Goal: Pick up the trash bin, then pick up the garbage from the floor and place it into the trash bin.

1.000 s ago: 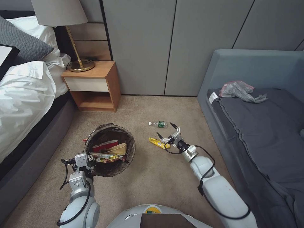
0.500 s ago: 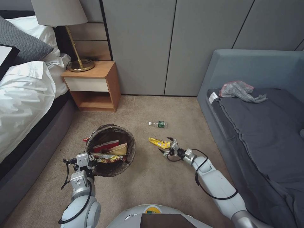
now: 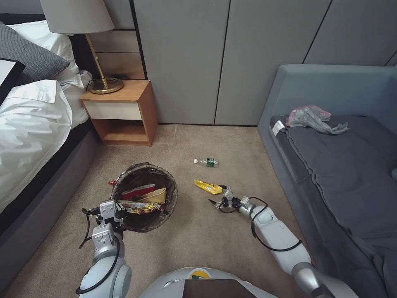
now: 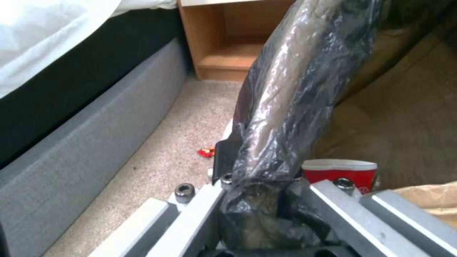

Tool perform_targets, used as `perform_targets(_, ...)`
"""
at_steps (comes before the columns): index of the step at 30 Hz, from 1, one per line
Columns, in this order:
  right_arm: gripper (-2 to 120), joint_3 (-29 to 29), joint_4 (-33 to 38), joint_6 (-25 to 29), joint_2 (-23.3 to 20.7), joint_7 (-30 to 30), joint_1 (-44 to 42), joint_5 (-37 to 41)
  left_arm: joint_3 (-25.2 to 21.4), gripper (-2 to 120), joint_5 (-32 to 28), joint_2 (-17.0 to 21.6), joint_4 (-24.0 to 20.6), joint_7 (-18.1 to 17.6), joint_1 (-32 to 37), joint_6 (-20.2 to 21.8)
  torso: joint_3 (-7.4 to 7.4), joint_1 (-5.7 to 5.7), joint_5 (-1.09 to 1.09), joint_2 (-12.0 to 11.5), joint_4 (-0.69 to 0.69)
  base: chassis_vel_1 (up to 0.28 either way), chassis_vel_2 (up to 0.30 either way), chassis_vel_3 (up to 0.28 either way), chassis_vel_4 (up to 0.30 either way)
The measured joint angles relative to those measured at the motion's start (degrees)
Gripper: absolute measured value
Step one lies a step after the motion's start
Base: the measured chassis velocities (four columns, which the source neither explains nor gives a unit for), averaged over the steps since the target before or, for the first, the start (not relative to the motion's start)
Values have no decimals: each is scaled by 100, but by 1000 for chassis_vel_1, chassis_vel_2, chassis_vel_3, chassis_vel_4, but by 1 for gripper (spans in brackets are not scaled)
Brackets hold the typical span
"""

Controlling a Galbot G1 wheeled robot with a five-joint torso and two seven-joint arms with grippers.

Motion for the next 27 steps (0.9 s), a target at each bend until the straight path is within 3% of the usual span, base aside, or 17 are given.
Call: perform_targets(27,100,98,-1519,-233,390,592,923,70,-19,0,107,-64,-55,-1,123,-32,0,0,-1,0,-1,0,0,0,0)
